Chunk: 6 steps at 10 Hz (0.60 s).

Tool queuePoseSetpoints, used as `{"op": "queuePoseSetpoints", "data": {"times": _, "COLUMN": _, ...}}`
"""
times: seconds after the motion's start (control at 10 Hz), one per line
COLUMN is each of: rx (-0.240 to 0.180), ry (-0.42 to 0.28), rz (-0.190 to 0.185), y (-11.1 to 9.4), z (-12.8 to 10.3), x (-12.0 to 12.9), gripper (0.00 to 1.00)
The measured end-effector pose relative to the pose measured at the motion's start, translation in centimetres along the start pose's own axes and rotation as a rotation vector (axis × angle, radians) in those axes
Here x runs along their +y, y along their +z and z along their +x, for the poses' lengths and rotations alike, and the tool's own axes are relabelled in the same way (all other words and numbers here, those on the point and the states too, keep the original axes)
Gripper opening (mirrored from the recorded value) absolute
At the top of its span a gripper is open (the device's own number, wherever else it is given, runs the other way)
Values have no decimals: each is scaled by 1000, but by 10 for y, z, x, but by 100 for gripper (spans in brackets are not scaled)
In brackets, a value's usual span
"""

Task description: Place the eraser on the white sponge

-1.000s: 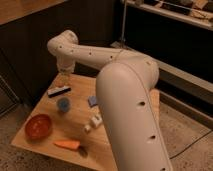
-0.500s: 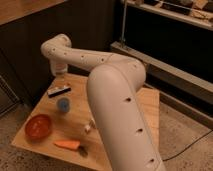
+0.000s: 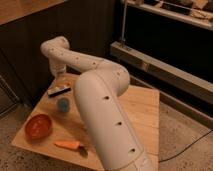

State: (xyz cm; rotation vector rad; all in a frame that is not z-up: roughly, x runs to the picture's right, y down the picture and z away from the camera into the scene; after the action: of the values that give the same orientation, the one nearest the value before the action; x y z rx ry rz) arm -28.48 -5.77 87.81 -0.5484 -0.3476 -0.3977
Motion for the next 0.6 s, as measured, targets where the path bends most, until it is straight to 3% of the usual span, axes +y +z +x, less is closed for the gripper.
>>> {"op": "queuePoseSetpoints", "data": {"times": 0.6, "rx": -5, "ry": -23, "rz": -39, "y": 43, "z": -1, "x": -16, "gripper": 65}}
